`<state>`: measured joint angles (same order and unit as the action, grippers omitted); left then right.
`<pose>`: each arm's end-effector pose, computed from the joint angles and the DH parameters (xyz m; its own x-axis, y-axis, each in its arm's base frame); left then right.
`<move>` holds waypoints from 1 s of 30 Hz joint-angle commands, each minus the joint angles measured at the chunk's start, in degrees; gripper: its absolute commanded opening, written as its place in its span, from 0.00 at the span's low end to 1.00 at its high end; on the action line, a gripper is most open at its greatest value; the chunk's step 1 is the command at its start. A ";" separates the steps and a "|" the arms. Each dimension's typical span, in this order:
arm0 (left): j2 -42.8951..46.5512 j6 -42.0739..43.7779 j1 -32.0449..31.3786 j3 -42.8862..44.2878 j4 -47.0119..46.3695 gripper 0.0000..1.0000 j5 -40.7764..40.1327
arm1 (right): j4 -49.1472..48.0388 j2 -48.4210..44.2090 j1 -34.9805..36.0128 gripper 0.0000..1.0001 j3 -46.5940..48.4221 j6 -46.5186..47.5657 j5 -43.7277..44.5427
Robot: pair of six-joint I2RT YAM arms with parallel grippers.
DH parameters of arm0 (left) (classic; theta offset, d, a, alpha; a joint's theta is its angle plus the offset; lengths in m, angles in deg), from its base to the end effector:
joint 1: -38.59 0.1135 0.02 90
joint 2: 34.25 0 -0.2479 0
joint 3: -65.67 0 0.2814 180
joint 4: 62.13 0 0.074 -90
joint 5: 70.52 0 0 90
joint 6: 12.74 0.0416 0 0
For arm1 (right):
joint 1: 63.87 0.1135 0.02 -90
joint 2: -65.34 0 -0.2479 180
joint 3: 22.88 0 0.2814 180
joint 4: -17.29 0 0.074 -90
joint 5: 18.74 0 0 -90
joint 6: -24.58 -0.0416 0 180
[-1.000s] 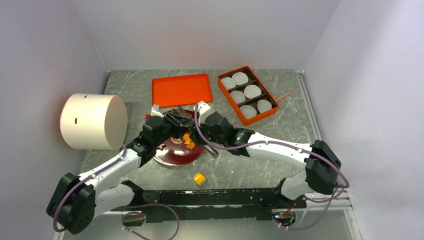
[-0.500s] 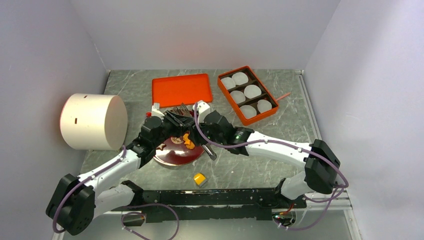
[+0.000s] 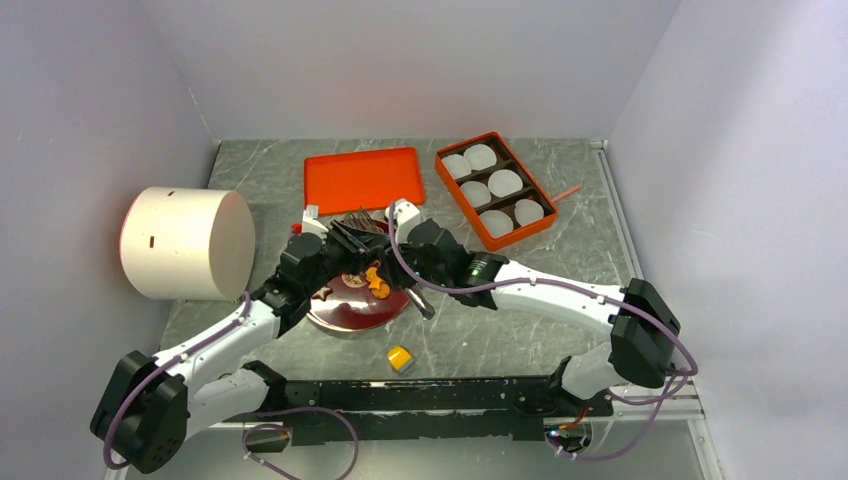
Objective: Pack the cookies
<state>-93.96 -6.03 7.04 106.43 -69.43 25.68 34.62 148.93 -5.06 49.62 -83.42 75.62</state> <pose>0.2312 -0.1472 0.2129 -0.6262 -0.7741 -0.0928 -0.0996 0.1975 -0.9752 0.1943 0.3149 0.2508 -0.4873 -0.2100 -0.8476 -0.7021 0.6713 0.2374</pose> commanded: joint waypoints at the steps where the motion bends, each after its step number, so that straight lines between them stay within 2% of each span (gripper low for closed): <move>1: 1.81 0.47 -0.48 -0.04 -2.35 0.40 1.02 | -1.23 -0.55 0.27 0.41 3.17 0.64 -1.78; 7: 3.92 5.30 -0.23 1.84 4.37 0.72 -1.45 | 0.79 -0.88 -0.06 0.40 3.35 2.06 -1.48; 11: 7.64 11.11 0.12 3.38 12.81 0.85 -6.02 | 3.92 -1.21 -0.44 0.41 3.89 3.82 -1.18; 17: 12.91 17.04 0.77 4.67 22.94 0.89 -12.54 | 8.52 -1.69 -0.60 0.41 5.46 6.66 -1.14; 30: 6.37 15.62 0.83 5.25 20.52 0.87 -8.59 | 8.17 -0.81 -0.56 0.43 6.90 6.73 -3.91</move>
<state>-86.33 10.01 7.65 110.39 -48.14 16.24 44.81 148.93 -5.43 53.64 -76.99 73.08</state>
